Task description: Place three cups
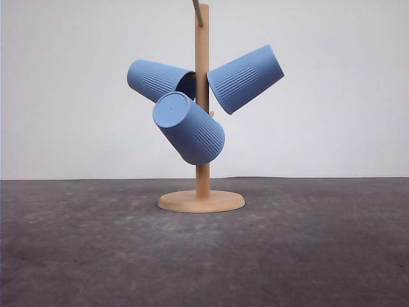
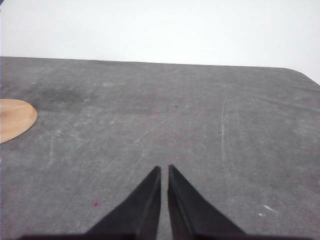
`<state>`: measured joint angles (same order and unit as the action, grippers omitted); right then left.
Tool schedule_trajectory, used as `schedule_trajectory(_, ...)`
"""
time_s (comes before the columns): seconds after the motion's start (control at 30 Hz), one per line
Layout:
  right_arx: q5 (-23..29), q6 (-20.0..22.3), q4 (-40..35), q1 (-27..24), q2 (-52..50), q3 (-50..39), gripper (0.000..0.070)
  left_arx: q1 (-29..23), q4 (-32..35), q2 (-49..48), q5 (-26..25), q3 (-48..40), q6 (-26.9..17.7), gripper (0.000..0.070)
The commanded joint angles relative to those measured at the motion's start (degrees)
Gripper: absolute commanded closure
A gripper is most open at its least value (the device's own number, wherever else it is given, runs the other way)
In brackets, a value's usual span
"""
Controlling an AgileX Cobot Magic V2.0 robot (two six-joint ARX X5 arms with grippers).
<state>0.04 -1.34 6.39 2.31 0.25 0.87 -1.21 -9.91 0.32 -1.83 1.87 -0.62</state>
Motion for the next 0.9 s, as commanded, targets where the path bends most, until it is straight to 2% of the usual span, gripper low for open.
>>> schedule_trajectory(0.0, 0.02, -0.63, -0.79, 0.09, -0.04, -0.18, 0.0677, 0.11, 0.87, -0.04, -0.06, -1.16, -0.13, 0.07)
schedule_trajectory(0.87, 0.01, -0.63, -0.79, 0.09, -0.04, -0.18, 0.0677, 0.11, 0.87, -0.04, -0.04, -1.16, -0.13, 0.07)
